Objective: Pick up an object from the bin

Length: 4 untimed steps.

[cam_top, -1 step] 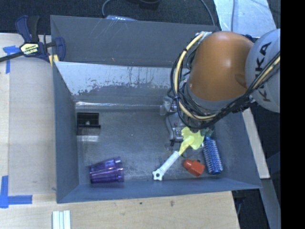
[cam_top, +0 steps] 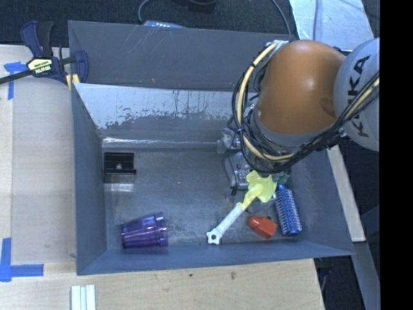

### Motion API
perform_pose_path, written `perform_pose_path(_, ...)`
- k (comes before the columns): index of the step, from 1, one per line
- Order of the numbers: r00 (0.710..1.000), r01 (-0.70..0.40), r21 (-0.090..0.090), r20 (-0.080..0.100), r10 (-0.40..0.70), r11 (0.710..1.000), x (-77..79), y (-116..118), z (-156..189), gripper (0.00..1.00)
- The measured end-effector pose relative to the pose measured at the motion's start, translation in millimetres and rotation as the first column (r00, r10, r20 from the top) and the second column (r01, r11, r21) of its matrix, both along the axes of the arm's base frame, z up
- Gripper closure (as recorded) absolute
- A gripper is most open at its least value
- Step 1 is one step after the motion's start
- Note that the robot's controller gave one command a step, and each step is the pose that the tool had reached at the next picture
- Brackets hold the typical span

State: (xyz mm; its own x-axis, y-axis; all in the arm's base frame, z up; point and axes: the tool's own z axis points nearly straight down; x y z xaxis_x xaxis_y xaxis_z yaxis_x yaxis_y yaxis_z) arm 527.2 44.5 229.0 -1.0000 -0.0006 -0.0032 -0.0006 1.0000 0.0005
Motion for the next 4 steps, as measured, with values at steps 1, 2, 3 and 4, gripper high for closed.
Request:
perform_pose_path(1,1.000,-0.018,0.001,0.000,0.018,1.000,-4.1,-44,-30,0.00)
perform_pose_path(2,0.996,-0.088,-0.004,0.003,0.088,0.996,-27.1,-60,-74,0.00)
perform_pose_path(3,0.986,-0.167,-0.001,0.002,0.167,0.986,-37.3,-65,-109,0.00)
perform_pose_path(4,0.940,-0.342,-0.006,0.006,0.342,0.940,-39.5,-96,-155,0.00)
